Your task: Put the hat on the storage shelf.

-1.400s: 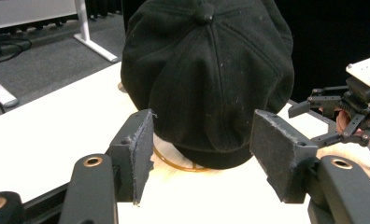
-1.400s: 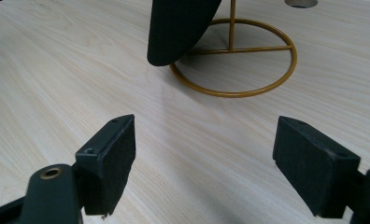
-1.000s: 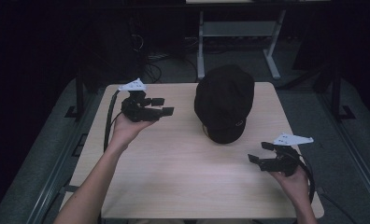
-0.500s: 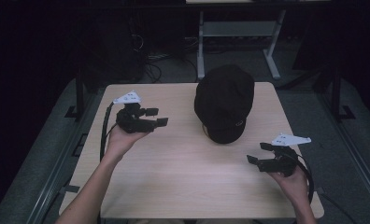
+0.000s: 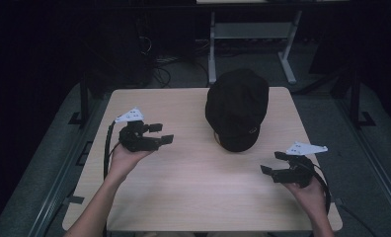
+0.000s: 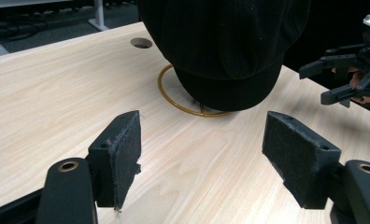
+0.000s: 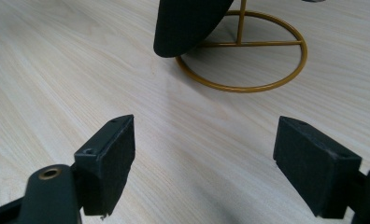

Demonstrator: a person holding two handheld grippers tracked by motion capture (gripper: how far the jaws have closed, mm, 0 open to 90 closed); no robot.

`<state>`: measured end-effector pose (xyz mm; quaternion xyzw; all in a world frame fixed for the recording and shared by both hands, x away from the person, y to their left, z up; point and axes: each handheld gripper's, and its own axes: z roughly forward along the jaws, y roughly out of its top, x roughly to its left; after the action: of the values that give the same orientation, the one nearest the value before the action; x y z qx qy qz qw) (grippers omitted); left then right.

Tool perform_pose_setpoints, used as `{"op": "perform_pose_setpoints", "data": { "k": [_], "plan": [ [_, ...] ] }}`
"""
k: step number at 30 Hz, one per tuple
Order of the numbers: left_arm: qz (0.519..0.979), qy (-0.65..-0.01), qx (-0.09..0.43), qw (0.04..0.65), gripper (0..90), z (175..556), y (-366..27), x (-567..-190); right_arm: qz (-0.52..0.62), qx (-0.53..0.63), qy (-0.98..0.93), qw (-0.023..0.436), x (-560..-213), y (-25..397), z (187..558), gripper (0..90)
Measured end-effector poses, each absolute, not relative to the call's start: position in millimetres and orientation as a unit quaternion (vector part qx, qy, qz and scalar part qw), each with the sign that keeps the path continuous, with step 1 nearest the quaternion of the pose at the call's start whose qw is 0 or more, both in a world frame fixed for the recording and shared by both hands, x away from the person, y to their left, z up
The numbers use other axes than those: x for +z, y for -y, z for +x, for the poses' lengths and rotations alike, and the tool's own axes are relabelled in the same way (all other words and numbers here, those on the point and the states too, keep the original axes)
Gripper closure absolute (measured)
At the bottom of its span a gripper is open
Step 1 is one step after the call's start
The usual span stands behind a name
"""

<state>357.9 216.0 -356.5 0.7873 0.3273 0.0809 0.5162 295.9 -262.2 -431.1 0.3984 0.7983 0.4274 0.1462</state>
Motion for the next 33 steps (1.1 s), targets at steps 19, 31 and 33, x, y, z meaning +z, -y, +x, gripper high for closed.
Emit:
{"op": "perform_pose_setpoints", "data": {
  "k": [19,31,33],
  "plan": [
    [0.788,-0.326,0.099,0.513,27.1,337,-230,-368,0.396,0.421,-0.803,0.144,-433,259,294,20.4],
    [0.784,-0.341,0.100,0.508,27.0,325,-241,-388,0.392,0.418,-0.807,0.142,-434,258,293,20.4],
    [0.783,-0.343,0.100,0.509,27.0,323,-243,-390,0.391,0.417,-0.808,0.142,-434,257,292,20.4]
  ]
}}
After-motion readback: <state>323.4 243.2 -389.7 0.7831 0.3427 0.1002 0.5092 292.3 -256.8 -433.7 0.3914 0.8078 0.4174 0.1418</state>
